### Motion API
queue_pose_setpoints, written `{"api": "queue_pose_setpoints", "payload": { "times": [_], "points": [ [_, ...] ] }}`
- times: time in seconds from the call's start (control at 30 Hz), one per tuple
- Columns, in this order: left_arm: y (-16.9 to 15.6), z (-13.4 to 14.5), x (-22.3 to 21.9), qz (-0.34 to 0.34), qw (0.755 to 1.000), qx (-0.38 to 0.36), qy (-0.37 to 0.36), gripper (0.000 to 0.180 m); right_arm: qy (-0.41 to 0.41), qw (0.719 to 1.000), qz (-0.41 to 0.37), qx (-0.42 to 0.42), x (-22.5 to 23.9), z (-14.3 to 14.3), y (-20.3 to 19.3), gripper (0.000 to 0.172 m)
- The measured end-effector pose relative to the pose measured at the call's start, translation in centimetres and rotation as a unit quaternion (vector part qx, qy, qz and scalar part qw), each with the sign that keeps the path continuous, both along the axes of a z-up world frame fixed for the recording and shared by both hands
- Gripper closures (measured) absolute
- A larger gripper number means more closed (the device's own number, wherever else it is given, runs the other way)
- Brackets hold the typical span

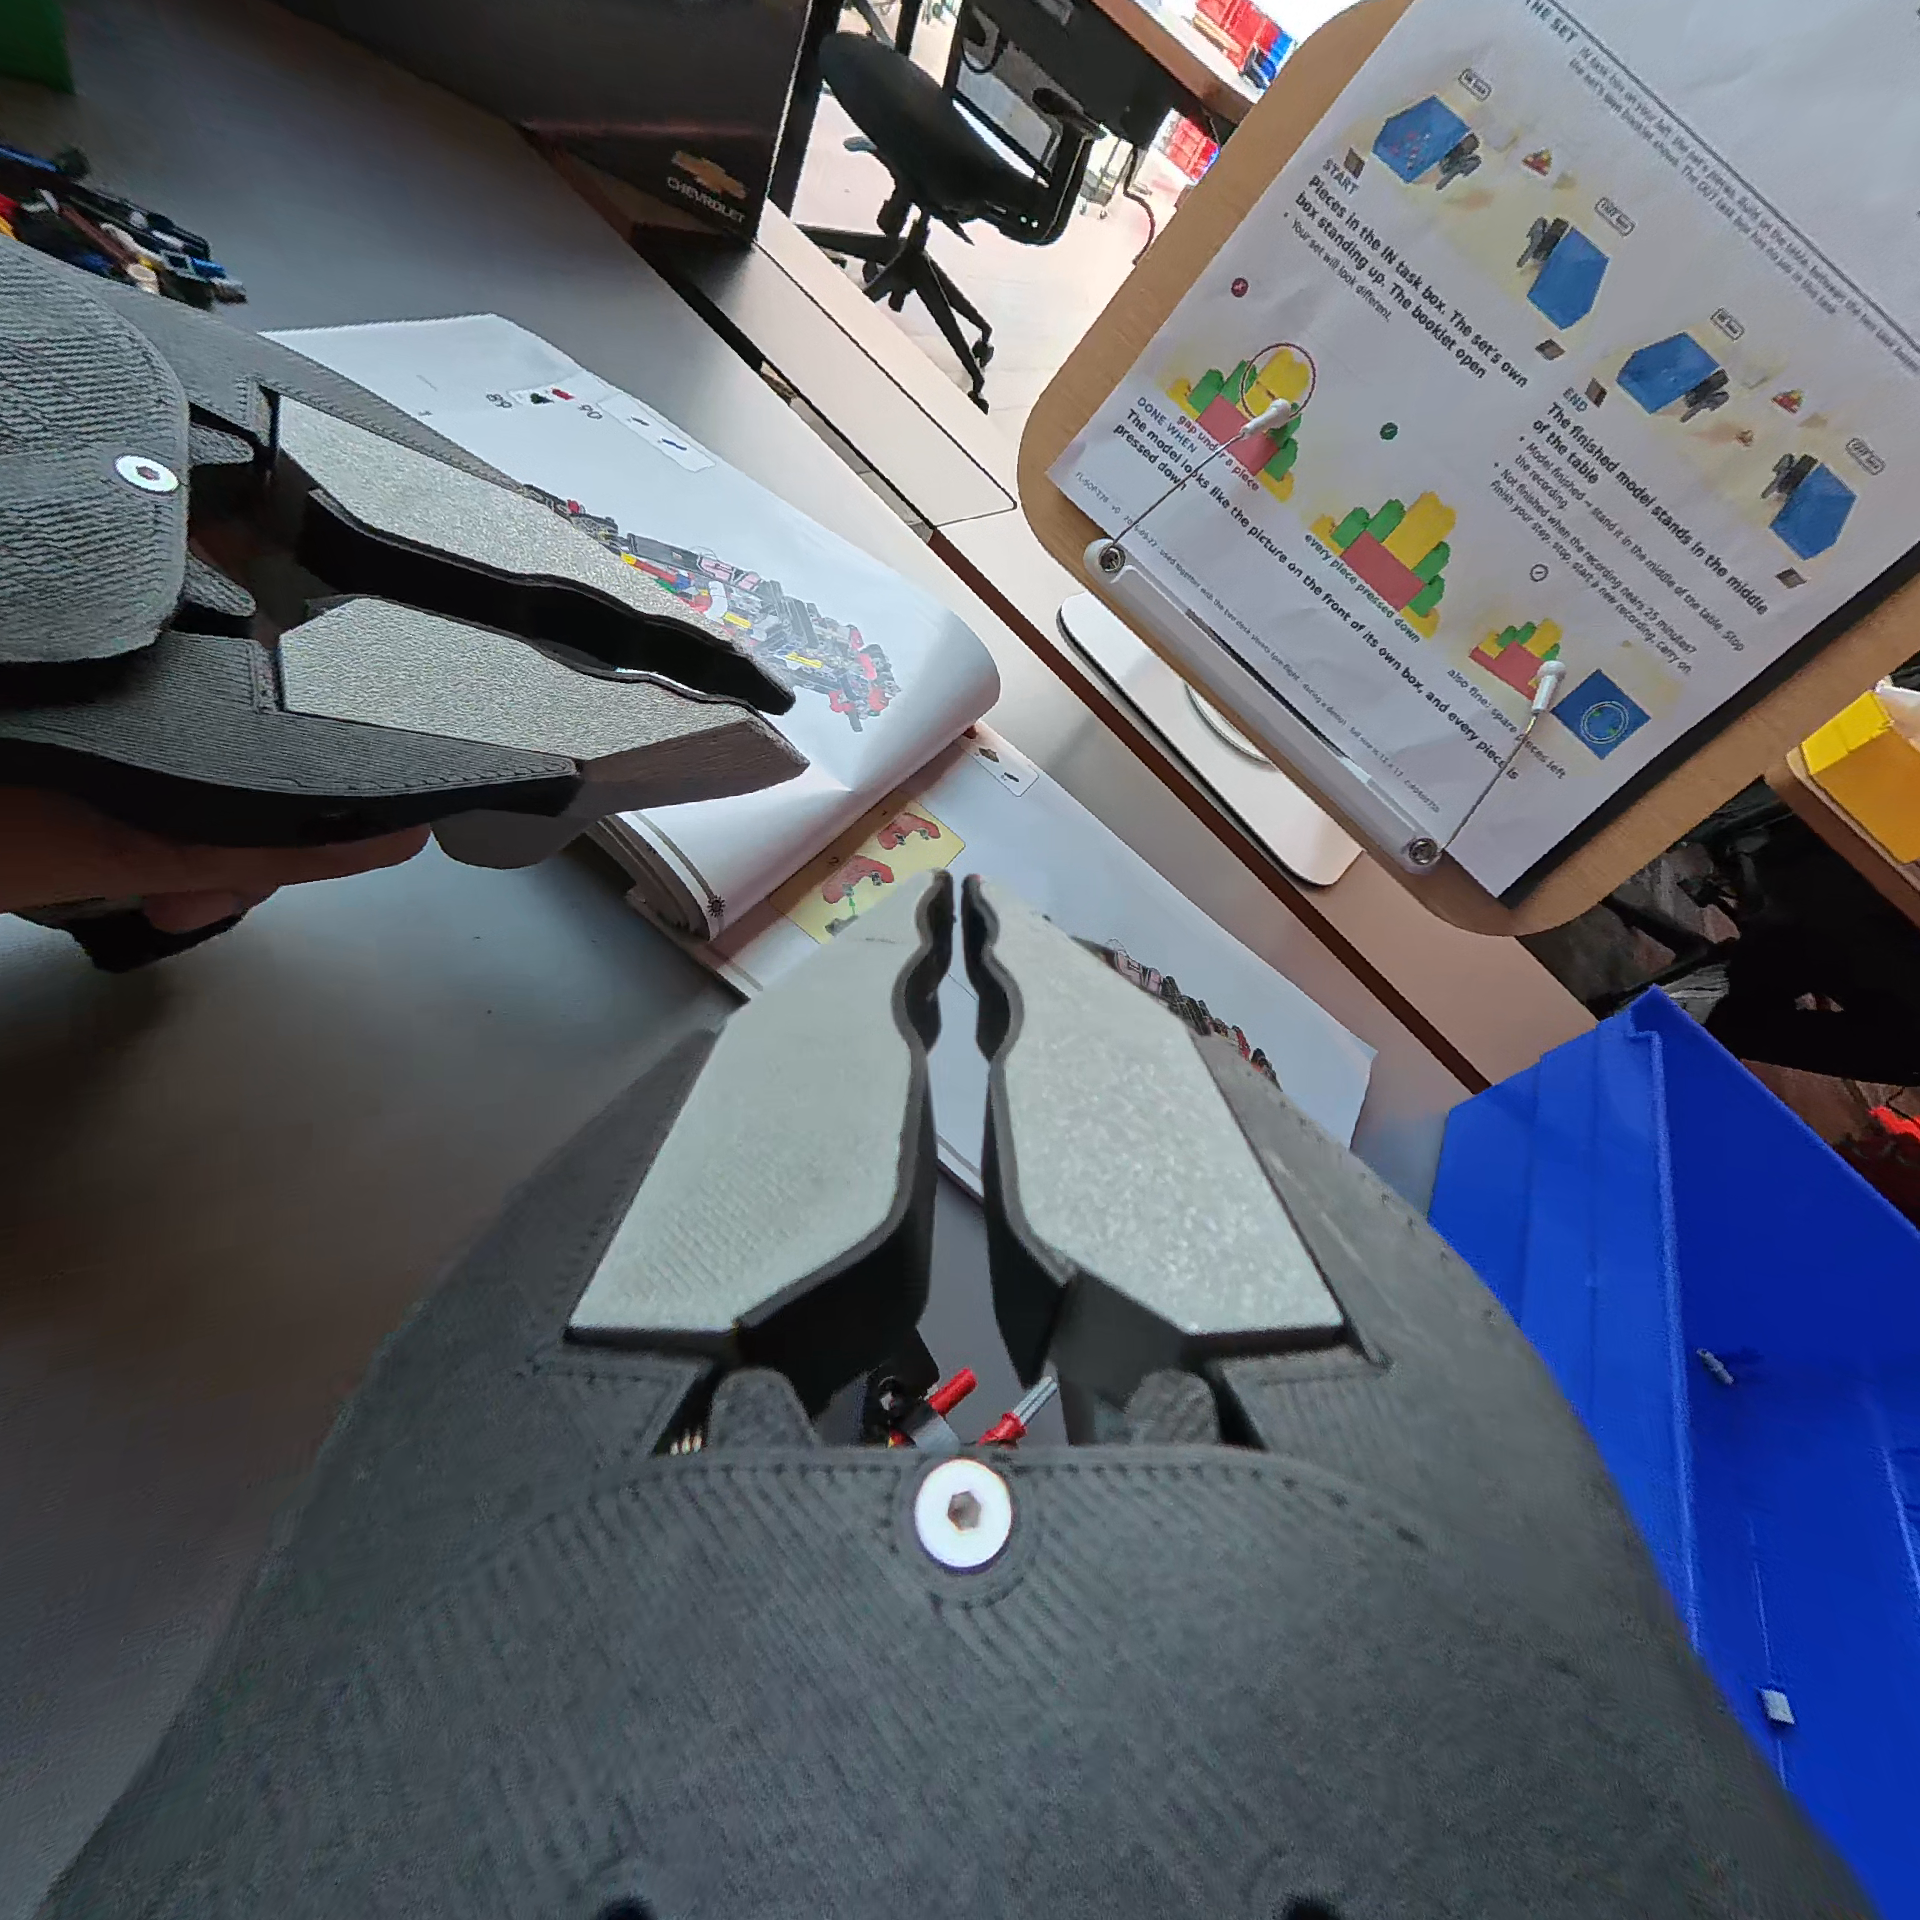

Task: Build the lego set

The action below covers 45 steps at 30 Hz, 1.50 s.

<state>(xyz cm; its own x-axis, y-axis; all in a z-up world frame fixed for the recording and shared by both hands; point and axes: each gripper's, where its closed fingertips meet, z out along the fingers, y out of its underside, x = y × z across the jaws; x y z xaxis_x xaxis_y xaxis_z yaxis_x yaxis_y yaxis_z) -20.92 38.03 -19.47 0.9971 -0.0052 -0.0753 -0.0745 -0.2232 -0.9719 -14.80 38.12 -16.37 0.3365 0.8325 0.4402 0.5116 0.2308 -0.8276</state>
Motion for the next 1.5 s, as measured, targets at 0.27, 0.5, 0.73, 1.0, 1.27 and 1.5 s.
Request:
{"api": "queue_pose_setpoints", "payload": {
  "times": [0.27, 0.5, 0.73, 1.0, 1.27, 1.5],
  "points": [
    [0.0, -0.1, 0.2, -0.005, 1.0, -0.002, -0.001, 0.169, -0.005, 1.0, -0.002, 0.007, -0.1, -0.2, 0.0, 0.162],
    [0.0, -0.2, 0.5, -0.009, 1.0, -0.004, -0.003, 0.169, -0.002, 1.0, 0.005, 0.011, -0.1, 0.0, -0.2, 0.172],
    [0.1, -0.5, 0.9, -0.016, 1.0, -0.008, -0.007, 0.17, 0.003, 1.0, 0.009, 0.013, -0.1, 0.1, -0.3, 0.172],
    [0.0, -0.7, 2.2, -0.037, 0.999, -0.01, -0.002, 0.17, -0.003, 1.0, 0.011, 0.016, -0.4, -0.3, -0.4, 0.172],
    [0.0, -1.0, 2.8, -0.058, 0.998, -0.017, -0.011, 0.167, 0.007, 1.0, 0.011, 0.015, -0.4, -0.1, -0.4, 0.172],
    [-0.1, -1.1, 3.1, -0.069, 0.997, -0.021, -0.024, 0.162, 0.037, 0.999, 0.015, -0.014, -0.5, 0.2, -0.5, 0.172]
  ]
}}
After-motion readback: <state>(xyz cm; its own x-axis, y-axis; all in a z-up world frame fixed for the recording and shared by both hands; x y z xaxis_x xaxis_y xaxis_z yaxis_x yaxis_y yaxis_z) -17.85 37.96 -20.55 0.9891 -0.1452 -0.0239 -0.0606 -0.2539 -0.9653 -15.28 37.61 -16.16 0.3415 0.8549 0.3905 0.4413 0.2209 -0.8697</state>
